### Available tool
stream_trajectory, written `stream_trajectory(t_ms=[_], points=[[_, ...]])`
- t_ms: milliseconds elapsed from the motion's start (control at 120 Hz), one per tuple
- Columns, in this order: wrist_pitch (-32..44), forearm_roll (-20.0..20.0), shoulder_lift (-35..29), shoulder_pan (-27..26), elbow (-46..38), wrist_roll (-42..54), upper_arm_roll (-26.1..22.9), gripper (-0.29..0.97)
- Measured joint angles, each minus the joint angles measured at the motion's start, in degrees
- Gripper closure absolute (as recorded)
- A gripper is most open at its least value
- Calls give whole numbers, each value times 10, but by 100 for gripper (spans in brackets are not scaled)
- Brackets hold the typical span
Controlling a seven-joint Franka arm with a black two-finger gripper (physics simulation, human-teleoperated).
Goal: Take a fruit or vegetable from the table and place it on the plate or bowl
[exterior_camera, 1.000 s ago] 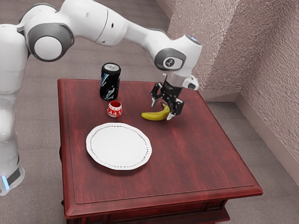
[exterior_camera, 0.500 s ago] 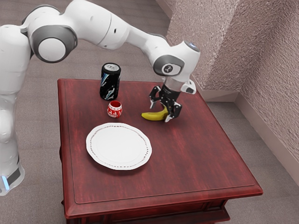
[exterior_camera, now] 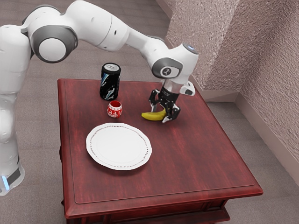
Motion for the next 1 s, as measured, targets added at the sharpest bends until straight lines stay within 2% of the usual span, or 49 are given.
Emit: stream_trajectory(t_ms=[342,633,1000], points=[[2,1,1,-2,-3,-12,0,48],[-8,3,-17,-14,-3,-25,0,50],[-48,2,-155,-85,-102,-48,-2,50]])
